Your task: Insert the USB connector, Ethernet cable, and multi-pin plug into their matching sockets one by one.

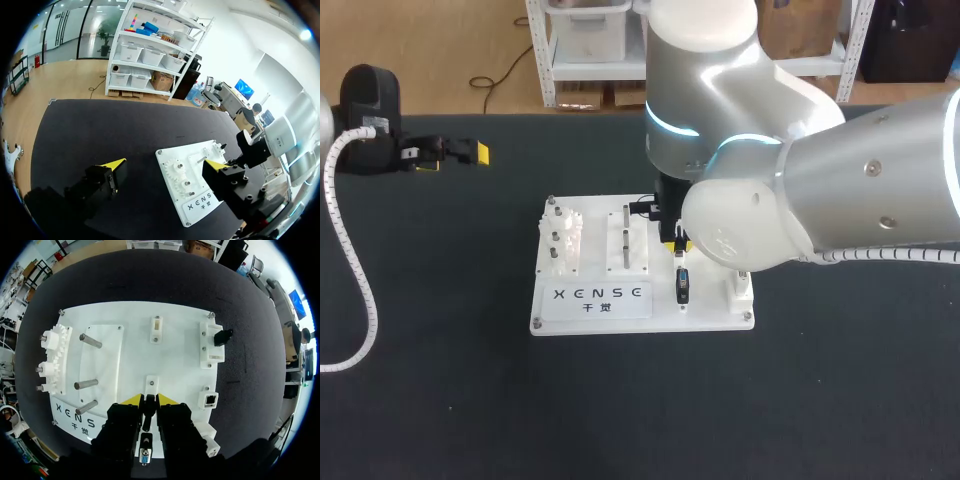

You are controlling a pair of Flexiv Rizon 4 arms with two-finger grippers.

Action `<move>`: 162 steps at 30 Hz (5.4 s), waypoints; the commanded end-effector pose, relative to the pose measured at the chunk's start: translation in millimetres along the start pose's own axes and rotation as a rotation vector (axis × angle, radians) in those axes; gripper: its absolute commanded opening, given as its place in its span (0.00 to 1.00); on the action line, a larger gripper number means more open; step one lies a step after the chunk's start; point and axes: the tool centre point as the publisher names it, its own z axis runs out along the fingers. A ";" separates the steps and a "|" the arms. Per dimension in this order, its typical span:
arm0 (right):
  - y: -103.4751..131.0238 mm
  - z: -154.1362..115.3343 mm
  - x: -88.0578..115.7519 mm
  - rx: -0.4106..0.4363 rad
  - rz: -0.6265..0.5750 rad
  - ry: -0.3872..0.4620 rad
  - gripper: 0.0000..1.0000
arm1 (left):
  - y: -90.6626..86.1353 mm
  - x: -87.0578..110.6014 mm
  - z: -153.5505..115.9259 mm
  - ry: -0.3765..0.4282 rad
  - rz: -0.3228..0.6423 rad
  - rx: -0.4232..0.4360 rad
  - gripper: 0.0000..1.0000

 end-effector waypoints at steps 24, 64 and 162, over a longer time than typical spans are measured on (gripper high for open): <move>-50.8 -24.6 7.7 -0.007 0.094 -0.042 0.00 | 0.0 0.0 0.0 0.000 0.000 0.000 1.00; -78.3 -9.0 3.5 0.038 0.164 -0.031 0.00 | 0.0 0.0 0.0 0.000 0.000 0.000 1.00; 4.7 -0.6 64.2 0.012 0.059 0.100 0.43 | 0.0 0.0 0.0 0.000 0.000 0.000 1.00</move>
